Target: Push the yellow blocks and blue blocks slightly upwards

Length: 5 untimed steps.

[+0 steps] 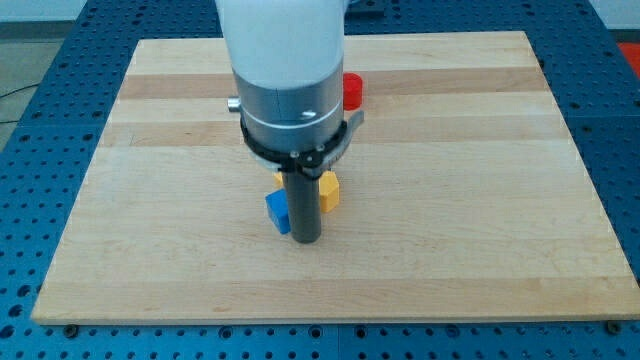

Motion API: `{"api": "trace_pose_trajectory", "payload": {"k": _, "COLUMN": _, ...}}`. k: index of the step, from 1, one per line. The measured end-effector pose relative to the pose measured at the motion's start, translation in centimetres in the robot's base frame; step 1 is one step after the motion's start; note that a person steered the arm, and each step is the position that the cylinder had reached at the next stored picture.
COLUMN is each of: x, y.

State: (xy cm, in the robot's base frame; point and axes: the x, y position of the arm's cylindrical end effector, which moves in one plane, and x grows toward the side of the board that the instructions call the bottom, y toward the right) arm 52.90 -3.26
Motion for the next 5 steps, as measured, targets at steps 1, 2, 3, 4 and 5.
{"api": "trace_pose_trajectory", "payload": {"k": 1, "x": -2.9, "y": 0.0}}
{"api": "trace_pose_trajectory", "payload": {"k": 2, "x": -0.1, "y": 0.4}}
{"api": "trace_pose_trajectory", "payload": {"k": 3, "x": 1.3, "y": -0.9}}
{"api": "trace_pose_trajectory", "payload": {"k": 4, "x": -0.6, "y": -1.6}}
{"api": "trace_pose_trajectory", "payload": {"k": 5, "x": -1.3, "y": -2.0}}
